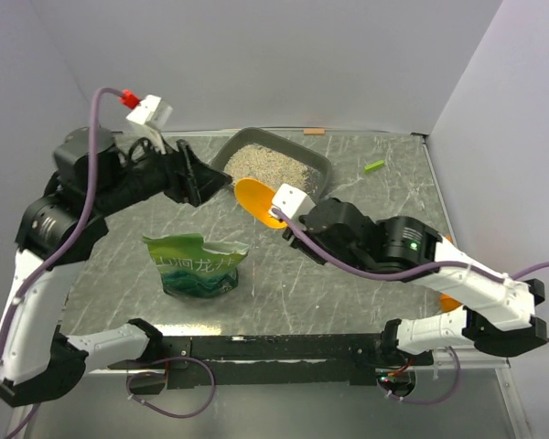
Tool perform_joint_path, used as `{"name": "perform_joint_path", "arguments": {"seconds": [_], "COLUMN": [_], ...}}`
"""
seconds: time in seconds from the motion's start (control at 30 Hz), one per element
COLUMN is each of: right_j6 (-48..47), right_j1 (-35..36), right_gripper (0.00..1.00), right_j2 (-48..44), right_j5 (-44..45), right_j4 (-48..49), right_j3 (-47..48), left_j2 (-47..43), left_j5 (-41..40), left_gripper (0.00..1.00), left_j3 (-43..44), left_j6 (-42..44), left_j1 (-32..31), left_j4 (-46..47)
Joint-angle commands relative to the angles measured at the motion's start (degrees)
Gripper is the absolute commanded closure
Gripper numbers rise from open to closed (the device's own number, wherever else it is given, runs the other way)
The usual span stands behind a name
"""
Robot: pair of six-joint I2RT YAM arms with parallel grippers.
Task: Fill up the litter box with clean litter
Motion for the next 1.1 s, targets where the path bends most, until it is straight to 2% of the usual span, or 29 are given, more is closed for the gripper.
{"name": "perform_joint_path", "arguments": {"seconds": [0.0, 0.13, 0.33, 0.8, 1.07], "right_j6": [0.53, -0.26, -2.11, -2.02, -1.32], "right_j1": [2.4, 3.45, 3.89, 4.6, 6.97], "right_gripper": [0.92, 0.91, 0.9, 0.9, 0.9], "right_j2": [-4.49, -5.72, -6.78, -4.06, -0.63], "right_j5": [5.07, 6.12, 4.98, 2.7, 2.96], "right_j4": [-2.97, -4.12, -2.27, -2.45, -3.06], "right_j3": [2.01, 1.4, 0.35, 1.14, 4.21], "left_j2": [1.94, 2.39, 0.28, -3.67, -2.97], "left_j5": [7.12, 10.89, 14.77, 16.45, 16.27], "left_gripper": [0.28, 0.35, 0.4, 0.33, 0.32], "left_j3": [1.74, -0.97, -5.89, -9.59, -9.68], "left_j6": [-5.7, -7.81, -10.45, -10.63, -9.75], "left_j1": [-0.16, -0.16, -0.16, -0.16, -0.16], "left_j4": [-4.7, -4.1, -0.23, 1.36, 1.18]}}
